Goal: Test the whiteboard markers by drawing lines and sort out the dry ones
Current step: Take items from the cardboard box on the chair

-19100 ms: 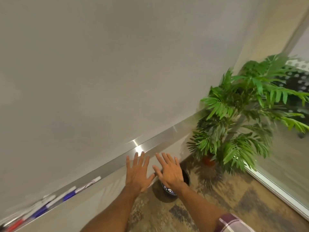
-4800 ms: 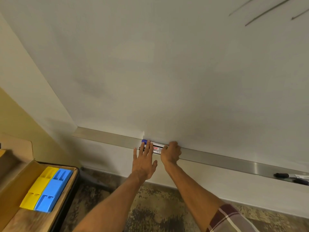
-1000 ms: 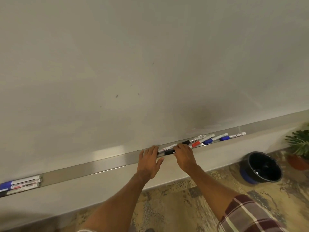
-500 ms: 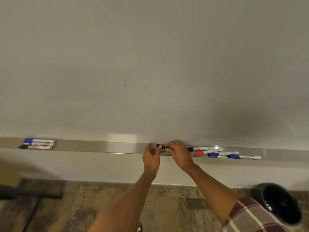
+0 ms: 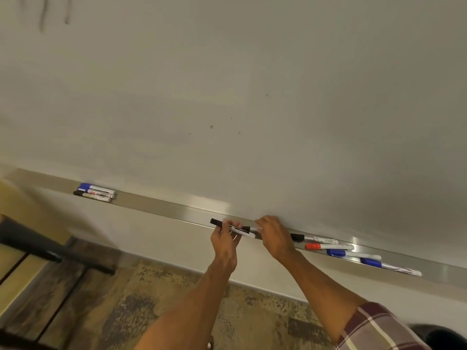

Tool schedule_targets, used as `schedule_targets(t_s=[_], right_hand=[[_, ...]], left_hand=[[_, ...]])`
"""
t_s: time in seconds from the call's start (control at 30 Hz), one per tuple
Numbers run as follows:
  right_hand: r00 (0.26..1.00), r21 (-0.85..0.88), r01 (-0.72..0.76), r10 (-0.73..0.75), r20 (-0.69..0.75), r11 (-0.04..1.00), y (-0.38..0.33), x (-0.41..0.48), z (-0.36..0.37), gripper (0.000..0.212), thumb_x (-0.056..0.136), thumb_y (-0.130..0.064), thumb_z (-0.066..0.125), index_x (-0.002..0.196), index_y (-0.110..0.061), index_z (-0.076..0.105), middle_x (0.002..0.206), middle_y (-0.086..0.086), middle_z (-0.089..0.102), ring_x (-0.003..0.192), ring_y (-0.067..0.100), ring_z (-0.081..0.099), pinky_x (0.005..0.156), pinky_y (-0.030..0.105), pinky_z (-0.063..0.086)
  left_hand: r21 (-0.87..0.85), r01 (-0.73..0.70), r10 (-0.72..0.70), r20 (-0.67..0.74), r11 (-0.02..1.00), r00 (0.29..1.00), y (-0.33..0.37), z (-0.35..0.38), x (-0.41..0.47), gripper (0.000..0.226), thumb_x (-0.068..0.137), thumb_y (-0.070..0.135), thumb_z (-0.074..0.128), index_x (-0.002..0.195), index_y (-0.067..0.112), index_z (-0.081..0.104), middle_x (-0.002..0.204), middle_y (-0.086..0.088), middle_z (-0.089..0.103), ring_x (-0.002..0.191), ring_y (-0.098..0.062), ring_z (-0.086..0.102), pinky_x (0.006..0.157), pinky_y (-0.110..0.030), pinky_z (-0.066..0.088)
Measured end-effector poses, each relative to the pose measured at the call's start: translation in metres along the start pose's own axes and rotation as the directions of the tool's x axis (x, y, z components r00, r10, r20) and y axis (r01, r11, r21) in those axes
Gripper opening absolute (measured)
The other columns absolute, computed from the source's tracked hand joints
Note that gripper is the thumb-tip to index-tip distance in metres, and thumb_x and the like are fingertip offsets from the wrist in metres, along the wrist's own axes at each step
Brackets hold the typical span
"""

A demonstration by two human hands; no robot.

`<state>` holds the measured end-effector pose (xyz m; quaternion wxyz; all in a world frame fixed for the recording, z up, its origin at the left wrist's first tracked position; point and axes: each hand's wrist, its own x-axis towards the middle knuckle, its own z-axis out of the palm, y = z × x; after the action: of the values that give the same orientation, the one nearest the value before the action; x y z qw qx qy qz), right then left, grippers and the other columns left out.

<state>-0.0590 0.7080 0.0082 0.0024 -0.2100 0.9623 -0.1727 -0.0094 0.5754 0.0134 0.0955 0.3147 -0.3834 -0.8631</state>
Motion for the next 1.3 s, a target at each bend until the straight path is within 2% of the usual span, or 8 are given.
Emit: schedule_targets(t_s=[0.37,0.47,0.6,0.73,0.83,1.0,1.17,1.3], right_hand=[[0.994,-0.21,-0.095,0.104,0.035,0.973,0.001,0.002,0.01,0.015,0.09,-0.008,0.054,0.103,-0.016,0.058,0.102,0.005,0.061,0.093,0.02,0.053,0.071,0.028,0.043],[0.994,-0.127,-0.107,0.107,-0.009,0.986,-0.008,0.007,0.012,0.016,0.09,-0.006,0.052,0.101,-0.013,0.059,0.1,0.006,0.062,0.092,0.022,0.054,0.069,0.029,0.039],[0.992,0.064,-0.116,0.119,-0.037,0.991,-0.017,0.018,0.009,0.02,0.093,-0.008,0.054,0.11,-0.012,0.064,0.104,0.006,0.067,0.095,0.023,0.06,0.078,0.032,0.046],[0.994,0.292,-0.093,0.074,0.075,0.952,-0.021,0.023,0.004,0.02,0.095,-0.012,0.051,0.108,-0.01,0.067,0.1,0.009,0.067,0.092,0.023,0.062,0.081,0.037,0.051],[0.992,0.327,-0.078,0.043,0.115,0.942,-0.018,0.022,0.0,0.022,0.096,-0.013,0.049,0.102,-0.011,0.069,0.096,0.01,0.068,0.085,0.022,0.061,0.077,0.038,0.051],[0.985,0.354,-0.098,0.04,0.168,0.93,-0.008,0.013,-0.009,0.024,0.098,-0.016,0.047,0.11,-0.012,0.068,0.097,0.007,0.067,0.086,0.021,0.062,0.079,0.034,0.051],[0.991,0.281,-0.026,-0.013,0.135,0.959,0.017,-0.001,-0.023,0.02,0.093,-0.012,0.056,0.106,-0.009,0.07,0.091,0.009,0.068,0.082,0.02,0.062,0.071,0.03,0.049],[0.987,0.011,-0.158,0.158,-0.034,0.987,0.052,-0.016,-0.031,0.032,0.089,-0.004,0.053,0.118,-0.011,0.064,0.114,0.007,0.063,0.108,0.023,0.054,0.088,0.031,0.043]], left_hand=[[0.016,0.084,-0.084,0.005,0.996,0.996,0.009,-0.014,0.008,0.013,0.102,0.011,0.047,0.098,0.005,0.058,0.096,-0.016,0.065,0.089,-0.024,0.067,0.07,-0.035,0.058],[0.028,0.085,-0.085,-0.024,0.996,0.996,0.01,-0.017,0.011,0.015,0.102,0.01,0.047,0.095,0.004,0.059,0.094,-0.015,0.065,0.087,-0.023,0.066,0.071,-0.035,0.058],[0.061,0.103,-0.102,-0.014,0.993,0.995,0.009,-0.016,0.013,0.016,0.103,0.01,0.045,0.099,0.003,0.059,0.097,-0.016,0.065,0.092,-0.025,0.065,0.078,-0.037,0.057],[0.057,0.102,-0.105,0.043,0.993,0.994,0.008,-0.01,0.014,0.018,0.103,0.009,0.043,0.106,0.002,0.06,0.1,-0.016,0.065,0.098,-0.026,0.064,0.083,-0.04,0.055],[0.038,0.094,-0.097,0.085,0.995,0.992,0.006,-0.002,0.014,0.021,0.102,0.008,0.045,0.118,0.001,0.058,0.106,-0.019,0.065,0.096,-0.029,0.065,0.08,-0.038,0.057],[0.052,0.071,-0.076,0.102,0.996,0.992,-0.002,0.014,0.011,0.015,0.098,0.003,0.051,0.111,-0.001,0.058,0.1,-0.018,0.064,0.09,-0.029,0.064,0.08,-0.04,0.056],[0.065,0.085,-0.09,0.069,0.994,0.994,-0.015,0.027,0.008,0.014,0.097,0.0,0.053,0.109,-0.005,0.057,0.102,-0.021,0.062,0.091,-0.032,0.061,0.077,-0.041,0.057],[0.033,0.098,-0.099,0.023,0.995,0.995,-0.027,0.034,0.008,0.014,0.097,0.003,0.054,0.108,-0.005,0.055,0.099,-0.022,0.062,0.084,-0.029,0.064,0.064,-0.037,0.06]])
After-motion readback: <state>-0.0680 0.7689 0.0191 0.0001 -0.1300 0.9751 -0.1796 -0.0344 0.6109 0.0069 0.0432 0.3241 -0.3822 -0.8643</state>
